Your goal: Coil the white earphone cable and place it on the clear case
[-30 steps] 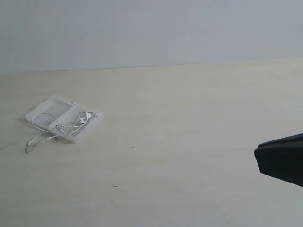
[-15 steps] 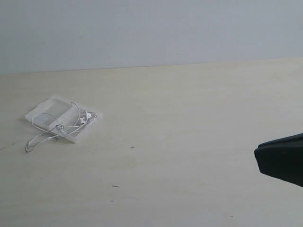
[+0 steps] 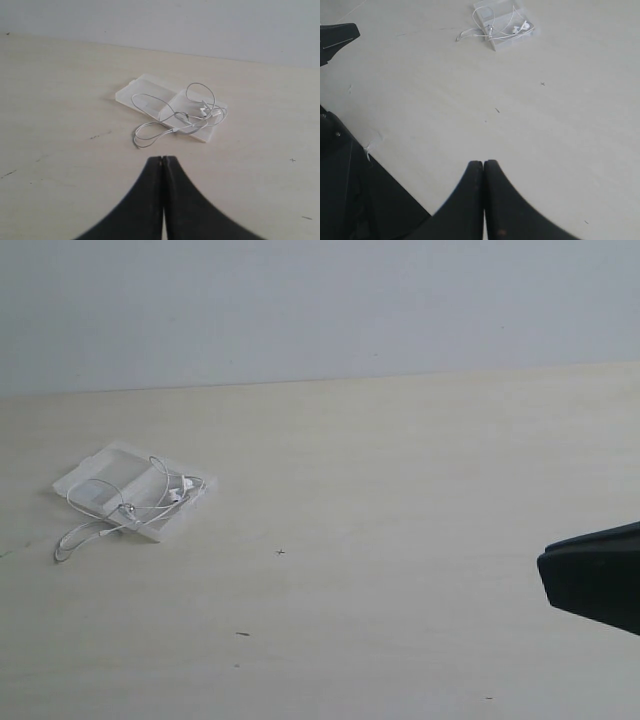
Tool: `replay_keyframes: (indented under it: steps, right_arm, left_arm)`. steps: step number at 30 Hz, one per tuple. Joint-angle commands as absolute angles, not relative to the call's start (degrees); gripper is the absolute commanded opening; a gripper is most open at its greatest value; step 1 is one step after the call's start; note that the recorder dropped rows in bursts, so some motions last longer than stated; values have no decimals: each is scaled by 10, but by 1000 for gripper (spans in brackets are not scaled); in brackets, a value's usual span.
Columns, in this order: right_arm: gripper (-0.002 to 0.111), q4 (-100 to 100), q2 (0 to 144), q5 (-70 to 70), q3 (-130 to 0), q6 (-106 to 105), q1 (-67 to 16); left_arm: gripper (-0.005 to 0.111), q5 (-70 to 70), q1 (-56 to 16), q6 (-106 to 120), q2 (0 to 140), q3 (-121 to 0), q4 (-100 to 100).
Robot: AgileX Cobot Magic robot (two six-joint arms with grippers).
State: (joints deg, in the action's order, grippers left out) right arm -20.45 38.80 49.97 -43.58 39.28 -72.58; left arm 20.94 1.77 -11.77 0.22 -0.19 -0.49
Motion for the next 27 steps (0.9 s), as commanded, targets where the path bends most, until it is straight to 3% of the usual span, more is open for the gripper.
replay_keyframes:
  steps: [1, 16, 20, 27]
  right_arm:
    - [0, -210, 388, 496, -433, 390, -726]
    - [0, -193, 349, 493, -433, 366, -715]
    - [0, -195, 319, 462, -421, 349, -635]
    - [0, -191, 229, 213, -290, 351, -434]
  left_arm:
    - [0, 205, 19, -122, 0, 0, -3]
    - [0, 205, 19, -122, 0, 0, -3]
    - [0, 205, 19, -122, 0, 0, -3]
    - [0, 205, 19, -122, 0, 0, -3]
